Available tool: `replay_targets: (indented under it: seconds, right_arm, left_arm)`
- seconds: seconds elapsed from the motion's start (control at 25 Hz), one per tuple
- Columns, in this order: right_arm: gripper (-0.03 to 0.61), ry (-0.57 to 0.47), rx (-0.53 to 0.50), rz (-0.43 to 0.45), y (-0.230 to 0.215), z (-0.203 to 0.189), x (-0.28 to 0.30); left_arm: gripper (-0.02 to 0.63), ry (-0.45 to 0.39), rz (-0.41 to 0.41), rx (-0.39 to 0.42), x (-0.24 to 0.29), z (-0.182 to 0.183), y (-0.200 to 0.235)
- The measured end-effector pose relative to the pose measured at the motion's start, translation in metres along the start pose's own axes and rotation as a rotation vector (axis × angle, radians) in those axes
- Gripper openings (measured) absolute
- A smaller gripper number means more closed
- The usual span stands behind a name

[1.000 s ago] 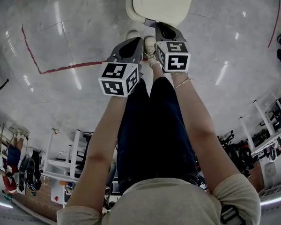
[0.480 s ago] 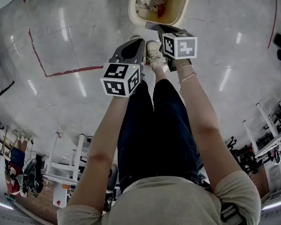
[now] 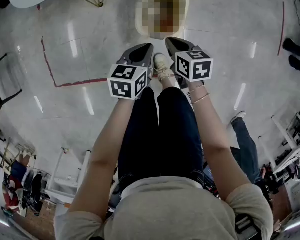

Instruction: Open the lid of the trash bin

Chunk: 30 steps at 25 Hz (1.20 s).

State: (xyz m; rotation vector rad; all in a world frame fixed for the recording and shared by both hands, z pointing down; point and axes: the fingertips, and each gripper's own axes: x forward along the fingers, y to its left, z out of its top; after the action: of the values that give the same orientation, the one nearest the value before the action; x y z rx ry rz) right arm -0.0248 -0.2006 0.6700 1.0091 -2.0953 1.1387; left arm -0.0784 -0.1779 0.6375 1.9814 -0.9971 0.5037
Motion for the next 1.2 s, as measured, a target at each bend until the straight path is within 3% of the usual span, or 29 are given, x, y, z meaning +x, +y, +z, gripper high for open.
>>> replay_targets:
  seconds: [0.32,0.44,0.64,1.2]
  right_arm:
    - [0.008,-0.14,-0.016,-0.035,0.03,0.06,-0.096]
    - [0.008,-0.197,-0.032,-0.047,0.044,0.082,-0.133]
    - [0.008,-0.274,-0.044,0.066,0.077,0.118,-0.165]
    - [0.008,-0.481,-0.239,0.089,0.159,0.18,-0.279]
  left_arm:
    - [0.009,-0.043,-0.064,0.075,-0.045,0.053,-0.058]
    - [0.009,-0.097,-0.076,0.118,-0.068,0.079,-0.078]
    - [0.009,-0.179,-0.098,0.185,-0.104,0.12,-0.097]
    - [0.009,-0.441,-0.132,0.182,-0.208,0.19,-0.149]
